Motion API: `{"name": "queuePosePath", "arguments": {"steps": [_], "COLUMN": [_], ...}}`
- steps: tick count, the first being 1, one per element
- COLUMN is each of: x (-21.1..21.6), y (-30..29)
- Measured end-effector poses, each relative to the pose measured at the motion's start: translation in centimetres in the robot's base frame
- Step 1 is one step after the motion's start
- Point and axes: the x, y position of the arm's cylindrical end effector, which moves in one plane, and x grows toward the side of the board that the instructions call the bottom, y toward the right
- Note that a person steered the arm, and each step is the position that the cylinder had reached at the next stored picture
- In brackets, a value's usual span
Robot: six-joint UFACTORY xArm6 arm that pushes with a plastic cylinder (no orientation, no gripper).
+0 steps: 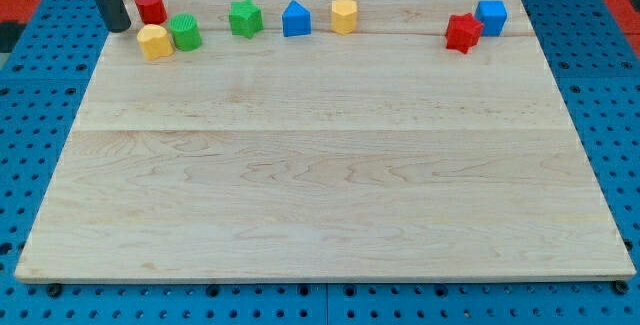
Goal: Move the heart vertical to the green circle
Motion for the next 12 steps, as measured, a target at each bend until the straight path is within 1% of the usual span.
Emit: {"name": "queuePosePath", "arguments": {"steps": [1,3,6,8,11,12], "x": [1.2,1.8,1.9,3.6,6.2,6.3], "y": [0.7,8.4,8.9,10.1,14.2,17.5]}}
